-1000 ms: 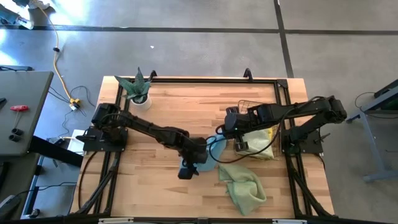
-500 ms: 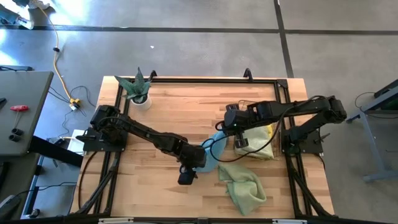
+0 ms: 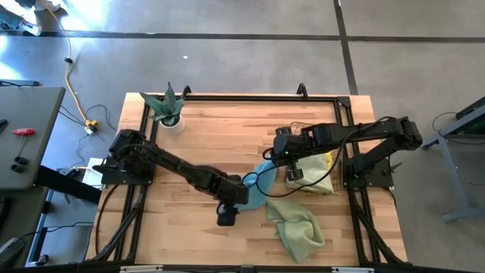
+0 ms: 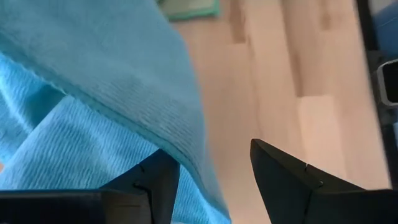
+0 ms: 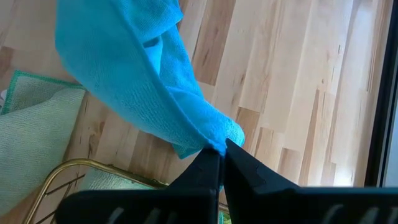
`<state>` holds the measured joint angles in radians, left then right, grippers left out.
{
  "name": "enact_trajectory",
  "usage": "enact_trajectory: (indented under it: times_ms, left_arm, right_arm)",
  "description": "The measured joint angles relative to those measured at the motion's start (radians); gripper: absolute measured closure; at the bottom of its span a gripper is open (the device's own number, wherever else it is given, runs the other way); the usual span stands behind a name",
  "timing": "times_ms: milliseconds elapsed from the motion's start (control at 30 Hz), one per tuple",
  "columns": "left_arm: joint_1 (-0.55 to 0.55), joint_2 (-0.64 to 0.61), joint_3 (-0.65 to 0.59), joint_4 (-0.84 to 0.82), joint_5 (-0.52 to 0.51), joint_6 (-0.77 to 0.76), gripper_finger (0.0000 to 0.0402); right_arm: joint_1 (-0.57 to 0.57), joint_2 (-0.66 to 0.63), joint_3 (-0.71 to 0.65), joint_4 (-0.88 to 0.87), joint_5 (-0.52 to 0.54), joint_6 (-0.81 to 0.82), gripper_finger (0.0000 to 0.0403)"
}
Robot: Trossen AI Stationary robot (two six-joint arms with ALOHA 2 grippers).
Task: Fold microfiber towels
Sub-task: Fold the blue microfiber cloth
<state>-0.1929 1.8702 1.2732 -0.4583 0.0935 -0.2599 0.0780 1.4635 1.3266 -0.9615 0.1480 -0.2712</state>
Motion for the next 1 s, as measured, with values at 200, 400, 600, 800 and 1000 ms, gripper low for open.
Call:
enact_trajectory:
  times_ms: [200,400,600,800,1000]
  left_arm:
    - [-0.021,0.000,0.000,-0.016,-0.100,-0.038,0.0218]
    - [-0.039,0.000,0.000,-0.031,-0.175,-0.070,0.0218]
    - [-0.063,0.037,-0.002,-0.053,-0.165,-0.106,0.0218]
    - [-0.087,0.083,-0.001,-0.046,-0.152,-0.192,0.0218]
    - [-0.114,0.086,-0.001,-0.078,-0.190,-0.262,0.0225]
  right_arm:
    - [0.000,0.000,0.000,0.001,0.000,0.000,0.0403]
    - [0.000,0.000,0.000,0.002,0.000,0.003,0.0403]
    - [0.000,0.000,0.000,0.003,0.000,0.004,0.0403]
    - [0.000,0.000,0.000,0.010,0.000,0.002,0.0403]
    - [0.000,0.000,0.000,0.011,0.000,0.002,0.0403]
